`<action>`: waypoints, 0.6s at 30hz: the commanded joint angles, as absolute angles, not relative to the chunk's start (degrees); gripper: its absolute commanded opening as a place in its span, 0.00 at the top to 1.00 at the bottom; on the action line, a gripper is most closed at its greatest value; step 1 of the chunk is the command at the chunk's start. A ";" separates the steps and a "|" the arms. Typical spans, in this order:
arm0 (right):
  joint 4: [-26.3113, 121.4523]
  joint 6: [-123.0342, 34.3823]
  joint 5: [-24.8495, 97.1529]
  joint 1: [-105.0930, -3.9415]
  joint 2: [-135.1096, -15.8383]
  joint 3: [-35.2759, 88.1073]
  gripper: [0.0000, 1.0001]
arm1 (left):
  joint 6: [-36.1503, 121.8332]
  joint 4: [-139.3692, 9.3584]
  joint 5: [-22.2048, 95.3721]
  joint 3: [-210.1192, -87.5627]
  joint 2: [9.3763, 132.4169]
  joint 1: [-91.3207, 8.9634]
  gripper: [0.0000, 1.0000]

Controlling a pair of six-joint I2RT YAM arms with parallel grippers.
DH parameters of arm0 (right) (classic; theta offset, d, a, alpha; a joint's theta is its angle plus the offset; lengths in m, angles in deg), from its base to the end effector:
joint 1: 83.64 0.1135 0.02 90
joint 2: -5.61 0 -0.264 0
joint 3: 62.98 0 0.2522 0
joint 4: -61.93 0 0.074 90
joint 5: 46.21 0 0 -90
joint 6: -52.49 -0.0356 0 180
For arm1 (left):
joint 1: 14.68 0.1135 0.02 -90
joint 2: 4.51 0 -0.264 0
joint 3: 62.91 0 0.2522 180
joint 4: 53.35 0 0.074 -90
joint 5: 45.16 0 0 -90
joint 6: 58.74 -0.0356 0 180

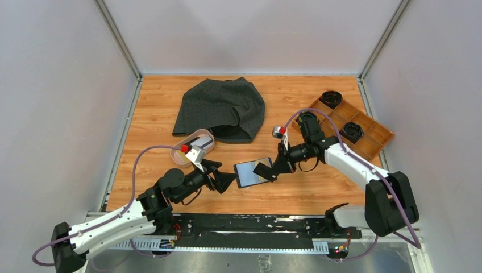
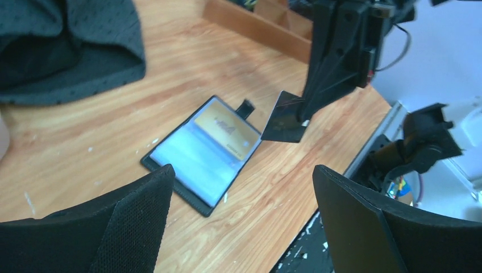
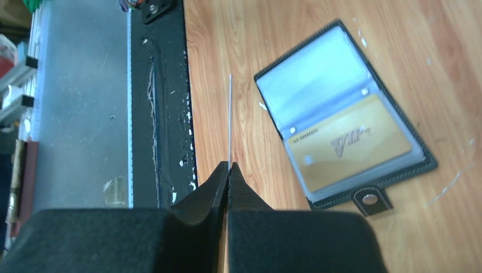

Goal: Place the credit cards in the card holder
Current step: Insert the credit card into the card holder.

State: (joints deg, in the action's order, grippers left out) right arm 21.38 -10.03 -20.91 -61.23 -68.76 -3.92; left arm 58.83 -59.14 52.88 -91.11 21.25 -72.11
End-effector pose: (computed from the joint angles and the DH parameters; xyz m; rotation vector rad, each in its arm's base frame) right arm 0.2116 0.1221 0.2273 -1.3014 1.7945 1.3473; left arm 0.0813 -0.1181 0.2326 0.3341 1.6969 -1.0102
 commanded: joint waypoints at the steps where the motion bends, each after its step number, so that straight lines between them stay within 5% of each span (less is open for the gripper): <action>1: 34.78 -29.48 -17.19 -62.20 -68.53 -8.34 1.00 | 65.24 -58.23 58.22 -89.86 24.58 -70.42 0.05; 18: 44.12 -46.31 -16.63 -62.11 -76.69 -11.44 1.00 | 70.83 -55.72 60.84 -88.47 34.53 -69.87 0.05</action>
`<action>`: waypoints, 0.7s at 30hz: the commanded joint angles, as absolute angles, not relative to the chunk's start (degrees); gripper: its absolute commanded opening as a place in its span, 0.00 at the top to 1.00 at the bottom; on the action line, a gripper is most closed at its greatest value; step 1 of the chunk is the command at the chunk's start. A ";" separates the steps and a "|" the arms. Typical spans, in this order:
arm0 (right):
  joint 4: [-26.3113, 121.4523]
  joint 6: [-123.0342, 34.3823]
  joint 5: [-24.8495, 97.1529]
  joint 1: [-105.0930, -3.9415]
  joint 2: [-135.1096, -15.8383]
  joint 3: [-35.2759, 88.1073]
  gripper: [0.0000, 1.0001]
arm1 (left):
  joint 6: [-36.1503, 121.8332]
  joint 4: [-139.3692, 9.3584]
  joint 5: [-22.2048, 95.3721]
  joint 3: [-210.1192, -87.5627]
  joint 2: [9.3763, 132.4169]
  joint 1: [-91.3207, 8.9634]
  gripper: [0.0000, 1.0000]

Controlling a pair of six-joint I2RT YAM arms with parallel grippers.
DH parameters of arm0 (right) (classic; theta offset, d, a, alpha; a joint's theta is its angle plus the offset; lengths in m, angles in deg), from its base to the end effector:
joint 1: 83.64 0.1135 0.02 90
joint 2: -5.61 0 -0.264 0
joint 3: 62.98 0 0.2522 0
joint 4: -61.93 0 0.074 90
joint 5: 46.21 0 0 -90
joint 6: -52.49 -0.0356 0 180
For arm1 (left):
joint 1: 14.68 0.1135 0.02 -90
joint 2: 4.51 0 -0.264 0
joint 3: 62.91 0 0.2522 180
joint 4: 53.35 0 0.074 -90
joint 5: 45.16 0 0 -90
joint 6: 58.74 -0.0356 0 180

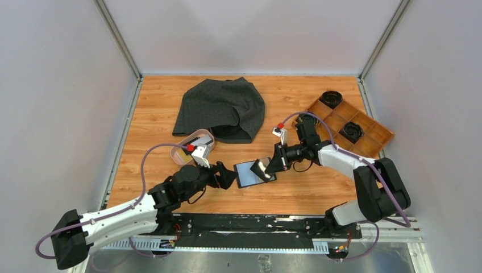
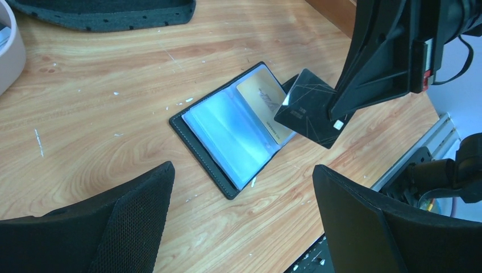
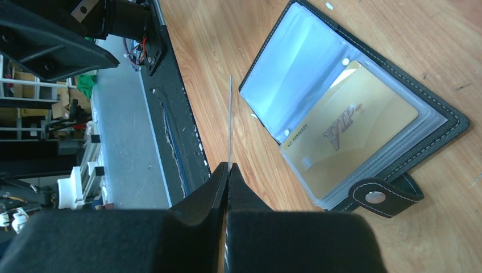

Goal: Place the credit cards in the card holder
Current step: Insert the credit card into the card holder.

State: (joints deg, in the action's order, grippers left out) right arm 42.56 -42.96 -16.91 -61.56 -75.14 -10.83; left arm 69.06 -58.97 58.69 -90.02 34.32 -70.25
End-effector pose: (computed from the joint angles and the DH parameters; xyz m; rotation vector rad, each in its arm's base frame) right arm 0.2294 0.1266 0.1854 -0.8321 2.1685 1.4958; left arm 0.1003 -0.1312 0.1954 0.1295 1.9597 -0.8837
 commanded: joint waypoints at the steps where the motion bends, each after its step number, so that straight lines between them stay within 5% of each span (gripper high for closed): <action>1: 44.06 -46.41 -16.55 -62.11 -77.00 -11.36 1.00 | 71.08 -55.48 60.80 -88.19 34.54 -69.87 0.05; 21: 44.89 -50.37 -13.64 -61.45 -80.55 -11.26 1.00 | 72.03 -51.25 61.08 -86.60 36.85 -69.87 0.10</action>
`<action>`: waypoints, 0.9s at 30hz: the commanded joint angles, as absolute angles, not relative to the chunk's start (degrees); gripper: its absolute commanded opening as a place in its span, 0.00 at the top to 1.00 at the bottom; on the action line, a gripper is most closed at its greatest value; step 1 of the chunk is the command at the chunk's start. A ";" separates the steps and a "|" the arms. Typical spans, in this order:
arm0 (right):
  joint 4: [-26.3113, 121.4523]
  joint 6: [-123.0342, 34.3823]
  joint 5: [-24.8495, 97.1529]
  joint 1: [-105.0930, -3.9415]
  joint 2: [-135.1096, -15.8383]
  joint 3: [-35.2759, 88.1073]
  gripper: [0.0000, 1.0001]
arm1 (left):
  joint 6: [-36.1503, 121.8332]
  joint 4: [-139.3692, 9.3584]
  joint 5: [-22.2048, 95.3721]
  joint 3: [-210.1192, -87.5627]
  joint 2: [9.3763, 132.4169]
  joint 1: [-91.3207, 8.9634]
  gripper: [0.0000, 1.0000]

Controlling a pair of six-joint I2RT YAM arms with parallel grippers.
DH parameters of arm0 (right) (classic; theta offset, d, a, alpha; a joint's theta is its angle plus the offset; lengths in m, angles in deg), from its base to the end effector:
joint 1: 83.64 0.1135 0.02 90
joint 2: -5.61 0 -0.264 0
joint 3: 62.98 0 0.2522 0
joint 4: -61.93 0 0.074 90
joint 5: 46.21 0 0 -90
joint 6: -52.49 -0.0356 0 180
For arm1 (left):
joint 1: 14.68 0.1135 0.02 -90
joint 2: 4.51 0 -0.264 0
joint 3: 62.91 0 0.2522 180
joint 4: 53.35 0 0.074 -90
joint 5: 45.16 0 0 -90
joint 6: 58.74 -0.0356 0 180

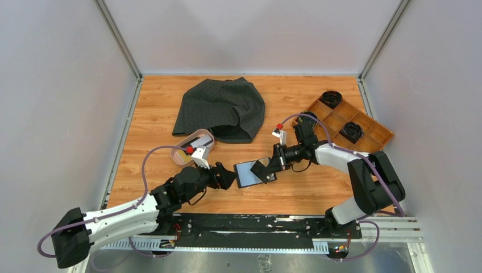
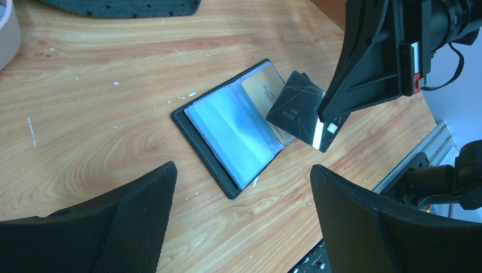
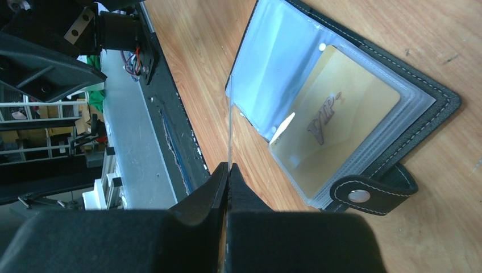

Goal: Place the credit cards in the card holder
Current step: Insert the credit card into the card holder.

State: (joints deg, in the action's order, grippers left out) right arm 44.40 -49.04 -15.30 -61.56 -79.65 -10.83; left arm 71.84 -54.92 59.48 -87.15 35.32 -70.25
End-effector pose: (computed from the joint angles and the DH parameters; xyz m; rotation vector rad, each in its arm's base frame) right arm 0.2368 0.1290 0.1675 -0.6929 2.3044 1.5235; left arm 0.1000 -0.1300 0.1828 0.0713 1.9635 -0.9059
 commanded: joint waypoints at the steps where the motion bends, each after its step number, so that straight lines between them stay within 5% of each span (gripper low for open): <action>1: 44.82 -50.61 -12.76 -61.41 -80.79 -11.13 1.00 | 72.16 -50.64 60.95 -86.63 37.60 -69.86 0.11; 10: 42.78 -52.37 -5.18 -61.20 -83.65 -9.65 1.00 | 72.05 -41.01 59.41 -87.33 47.42 -69.82 0.18; 18: 41.89 -53.01 -4.19 -61.06 -86.03 -8.46 1.00 | 71.05 -27.50 57.23 -88.64 62.17 -69.65 0.51; 27: 41.83 -54.81 -4.19 -60.97 -87.76 -7.63 1.00 | 71.78 -26.33 57.20 -91.19 75.98 -69.00 0.62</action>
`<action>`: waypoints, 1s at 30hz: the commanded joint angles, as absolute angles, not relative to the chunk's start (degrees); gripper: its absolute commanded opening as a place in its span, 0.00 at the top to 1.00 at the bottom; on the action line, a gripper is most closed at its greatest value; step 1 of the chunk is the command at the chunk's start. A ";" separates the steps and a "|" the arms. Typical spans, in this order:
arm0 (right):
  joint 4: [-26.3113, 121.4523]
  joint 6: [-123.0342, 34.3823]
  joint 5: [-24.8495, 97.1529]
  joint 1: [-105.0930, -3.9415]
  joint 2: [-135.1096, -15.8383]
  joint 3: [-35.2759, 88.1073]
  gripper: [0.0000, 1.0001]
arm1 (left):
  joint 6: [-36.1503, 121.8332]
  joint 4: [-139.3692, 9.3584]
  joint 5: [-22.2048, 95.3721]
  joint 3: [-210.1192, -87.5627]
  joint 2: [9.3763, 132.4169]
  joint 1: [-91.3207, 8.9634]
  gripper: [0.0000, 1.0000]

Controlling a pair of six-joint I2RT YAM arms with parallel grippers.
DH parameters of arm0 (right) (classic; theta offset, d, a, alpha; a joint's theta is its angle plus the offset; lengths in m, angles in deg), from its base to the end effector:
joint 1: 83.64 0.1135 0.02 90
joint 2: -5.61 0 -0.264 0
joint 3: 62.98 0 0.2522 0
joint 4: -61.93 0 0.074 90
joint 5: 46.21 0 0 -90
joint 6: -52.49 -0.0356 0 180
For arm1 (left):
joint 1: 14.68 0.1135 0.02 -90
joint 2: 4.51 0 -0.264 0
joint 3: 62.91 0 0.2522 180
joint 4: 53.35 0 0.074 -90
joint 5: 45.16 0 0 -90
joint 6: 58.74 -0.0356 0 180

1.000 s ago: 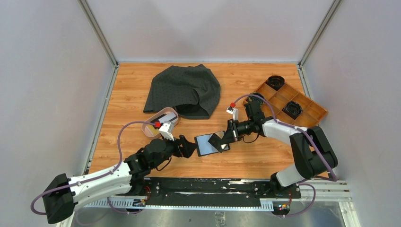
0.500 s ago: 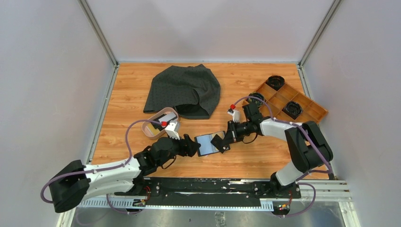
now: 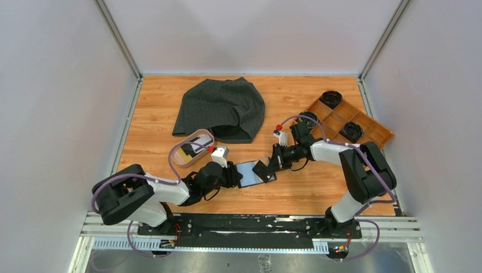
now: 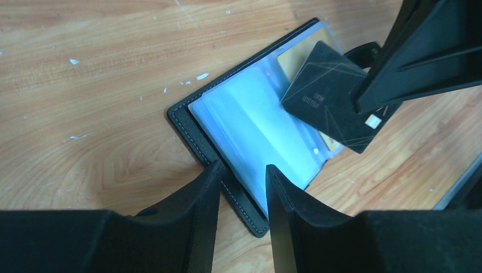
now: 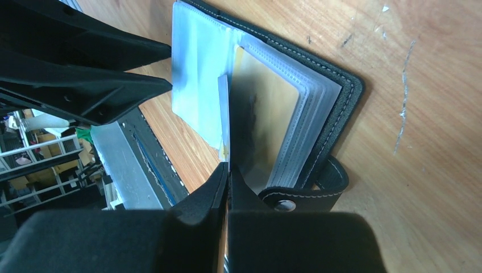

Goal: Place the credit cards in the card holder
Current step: Insert the credit card into the card holder.

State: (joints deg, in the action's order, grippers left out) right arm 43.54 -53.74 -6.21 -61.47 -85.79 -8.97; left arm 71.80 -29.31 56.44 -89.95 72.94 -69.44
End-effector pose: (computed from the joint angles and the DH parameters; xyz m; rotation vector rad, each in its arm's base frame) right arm 0.2502 0.1314 0.1442 -0.4943 2.5104 1.3717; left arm 0.1333 -0.1763 0.1285 0.1300 2.1224 -0.8278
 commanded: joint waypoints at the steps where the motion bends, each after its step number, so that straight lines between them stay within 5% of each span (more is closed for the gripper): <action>1: 42.03 -54.99 -4.57 -60.98 -88.33 -7.42 1.00 | 71.97 -26.33 57.03 -91.25 76.46 -69.00 0.63; 12: 47.52 -59.78 -6.32 -59.12 -92.19 -7.59 1.00 | 73.64 -26.33 54.80 -90.35 80.03 -69.00 0.72; 30: 68.18 -70.77 -1.35 -59.08 -88.20 -18.72 1.00 | 75.78 -25.49 51.69 -90.12 81.42 -69.05 0.74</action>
State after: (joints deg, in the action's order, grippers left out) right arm 63.89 -68.87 -3.58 -59.74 -86.47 -16.92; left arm 75.45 -23.93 53.40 -90.39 79.24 -69.11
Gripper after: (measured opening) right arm 0.008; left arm 0.267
